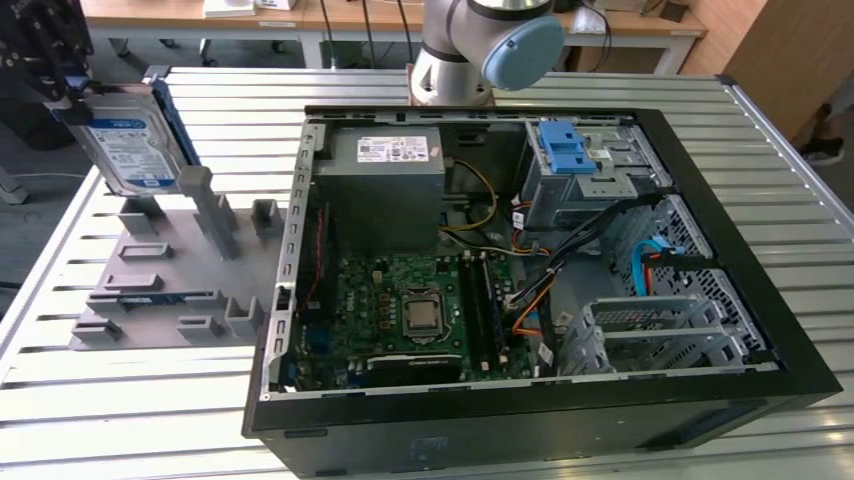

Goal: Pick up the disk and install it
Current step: 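Pick up the disk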

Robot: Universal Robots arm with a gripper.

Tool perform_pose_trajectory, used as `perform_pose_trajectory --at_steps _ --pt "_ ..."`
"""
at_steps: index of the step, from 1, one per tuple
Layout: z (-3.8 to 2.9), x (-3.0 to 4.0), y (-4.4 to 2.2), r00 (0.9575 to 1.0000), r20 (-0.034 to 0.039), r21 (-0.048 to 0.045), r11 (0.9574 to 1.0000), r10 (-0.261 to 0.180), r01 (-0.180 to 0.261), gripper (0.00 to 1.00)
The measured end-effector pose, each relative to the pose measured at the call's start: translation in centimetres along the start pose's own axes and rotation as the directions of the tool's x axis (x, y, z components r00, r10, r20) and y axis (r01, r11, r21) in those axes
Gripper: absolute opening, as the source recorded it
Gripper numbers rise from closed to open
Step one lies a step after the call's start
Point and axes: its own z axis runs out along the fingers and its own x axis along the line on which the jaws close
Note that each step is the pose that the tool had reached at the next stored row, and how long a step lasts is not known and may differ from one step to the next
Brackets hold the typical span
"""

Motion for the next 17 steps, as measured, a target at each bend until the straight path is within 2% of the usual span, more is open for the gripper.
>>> perform_pose_trajectory --at_steps 17 --pt "-1.16 -0.01 0.02 1.0000 0.0001 0.0008 1.0000 0.000 0.000 0.36"
